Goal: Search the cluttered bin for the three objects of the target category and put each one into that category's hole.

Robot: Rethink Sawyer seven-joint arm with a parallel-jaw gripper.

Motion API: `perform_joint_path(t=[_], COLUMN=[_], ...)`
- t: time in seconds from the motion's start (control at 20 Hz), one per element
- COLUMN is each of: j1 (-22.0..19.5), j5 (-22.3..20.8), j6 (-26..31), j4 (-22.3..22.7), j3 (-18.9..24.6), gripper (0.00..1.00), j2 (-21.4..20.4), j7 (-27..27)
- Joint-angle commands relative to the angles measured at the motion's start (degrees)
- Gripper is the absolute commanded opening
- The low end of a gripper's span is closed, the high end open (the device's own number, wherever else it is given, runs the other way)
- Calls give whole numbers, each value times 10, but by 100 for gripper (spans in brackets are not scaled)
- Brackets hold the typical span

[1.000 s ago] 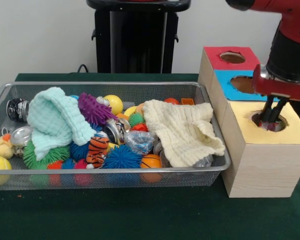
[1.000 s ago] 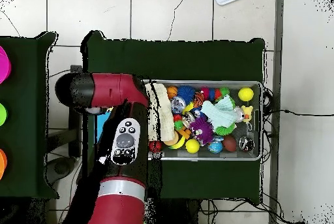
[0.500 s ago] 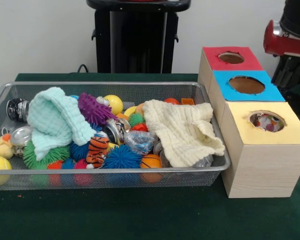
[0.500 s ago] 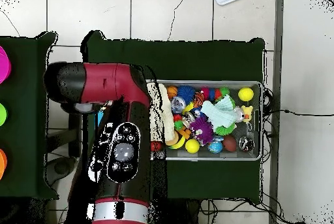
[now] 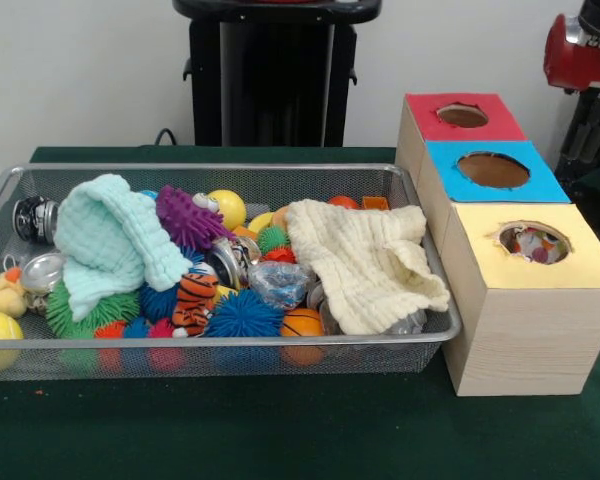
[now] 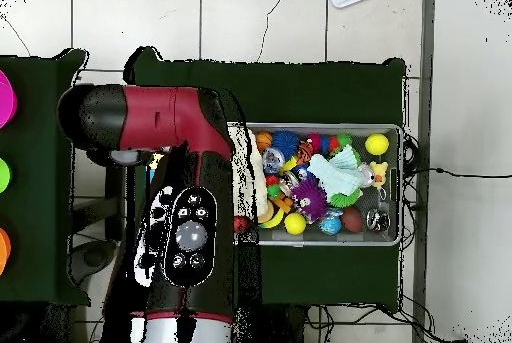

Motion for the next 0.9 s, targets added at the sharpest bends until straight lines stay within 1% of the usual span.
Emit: perform_joint_path(t=[0.05, 0.1, 0.2, 0.3, 0.4, 0.5, 0.55, 0.65, 0.75, 0.8, 0.9], j1=[-38, -44, -60, -73, -83, -90, -98, -110, -110, -109, -114], j5=[-48, -61, -65, -74, -81, -95, -90, -92, -96, -98, -113], j6=[-10, -19, -26, -26, -33, -62, -53, -52, -59, -70, -68], j4=[11, 7, 8, 1, -9, -22, -23, -19, -8, 4, -3], j3=[37, 41, 56, 63, 65, 63, 72, 90, 92, 91, 98], gripper=[0, 0, 0, 0, 0, 0, 0, 0, 0, 0, 0], j2=[-35, -43, -57, -67, -74, -82, -85, -90, -97, -102, -103], j7=[-52, -79, -111, -123, -113, -103, -105, -124, -106, -96, -115])
